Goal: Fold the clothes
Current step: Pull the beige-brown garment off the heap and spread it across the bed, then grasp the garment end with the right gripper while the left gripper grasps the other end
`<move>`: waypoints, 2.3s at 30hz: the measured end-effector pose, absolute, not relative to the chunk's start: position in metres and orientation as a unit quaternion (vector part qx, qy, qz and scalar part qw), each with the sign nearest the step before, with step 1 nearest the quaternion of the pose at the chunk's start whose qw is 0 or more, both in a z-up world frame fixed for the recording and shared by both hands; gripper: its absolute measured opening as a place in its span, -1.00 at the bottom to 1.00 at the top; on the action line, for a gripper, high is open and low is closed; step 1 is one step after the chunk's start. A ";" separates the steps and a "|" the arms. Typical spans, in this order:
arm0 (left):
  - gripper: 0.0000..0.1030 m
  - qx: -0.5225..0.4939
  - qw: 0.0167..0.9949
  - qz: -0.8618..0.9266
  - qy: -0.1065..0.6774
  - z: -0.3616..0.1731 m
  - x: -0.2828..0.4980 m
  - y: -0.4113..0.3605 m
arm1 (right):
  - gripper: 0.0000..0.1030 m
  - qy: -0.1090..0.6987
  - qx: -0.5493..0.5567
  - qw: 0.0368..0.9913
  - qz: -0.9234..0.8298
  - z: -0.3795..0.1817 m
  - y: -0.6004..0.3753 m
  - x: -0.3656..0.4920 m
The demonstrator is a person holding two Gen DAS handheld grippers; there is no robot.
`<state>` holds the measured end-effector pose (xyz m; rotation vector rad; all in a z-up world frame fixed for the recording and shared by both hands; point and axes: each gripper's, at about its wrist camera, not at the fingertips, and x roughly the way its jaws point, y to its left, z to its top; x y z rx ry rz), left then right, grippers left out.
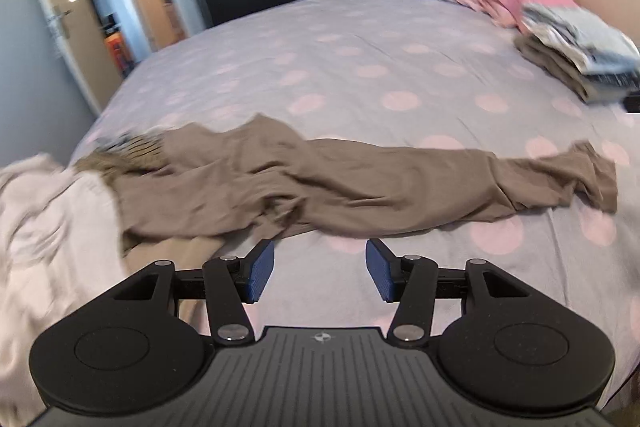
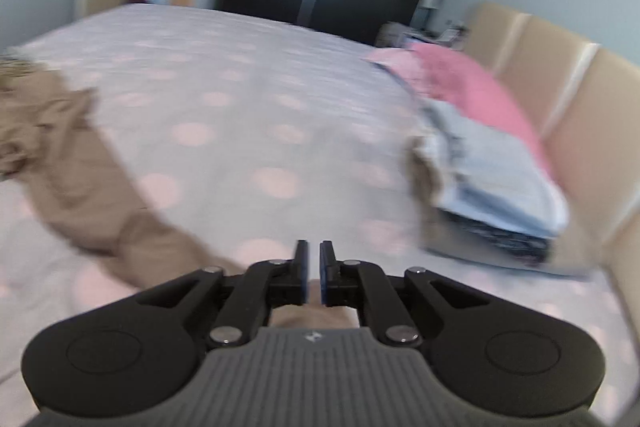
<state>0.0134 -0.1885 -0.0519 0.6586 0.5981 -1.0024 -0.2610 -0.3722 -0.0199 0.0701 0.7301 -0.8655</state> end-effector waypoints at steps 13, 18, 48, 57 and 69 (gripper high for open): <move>0.10 0.445 0.767 -0.406 0.222 -0.151 0.037 -0.244 | 0.06 0.397 0.010 0.878 -0.268 -0.130 -0.320 -0.165; 0.11 0.524 0.746 -0.366 0.185 -0.187 0.052 -0.254 | 0.10 0.421 0.022 0.865 -0.274 -0.148 -0.337 -0.152; -0.94 0.438 0.792 -0.403 0.138 -0.115 0.018 -0.242 | -0.94 0.376 0.023 0.864 -0.333 -0.096 -0.339 -0.146; -0.95 0.411 0.786 -0.445 0.119 -0.066 -0.031 -0.176 | -0.94 0.365 -0.011 0.869 -0.335 -0.063 -0.291 -0.194; -0.95 0.426 0.746 -0.496 0.128 -0.046 -0.074 -0.123 | -0.94 0.391 -0.017 0.847 -0.360 -0.043 -0.267 -0.253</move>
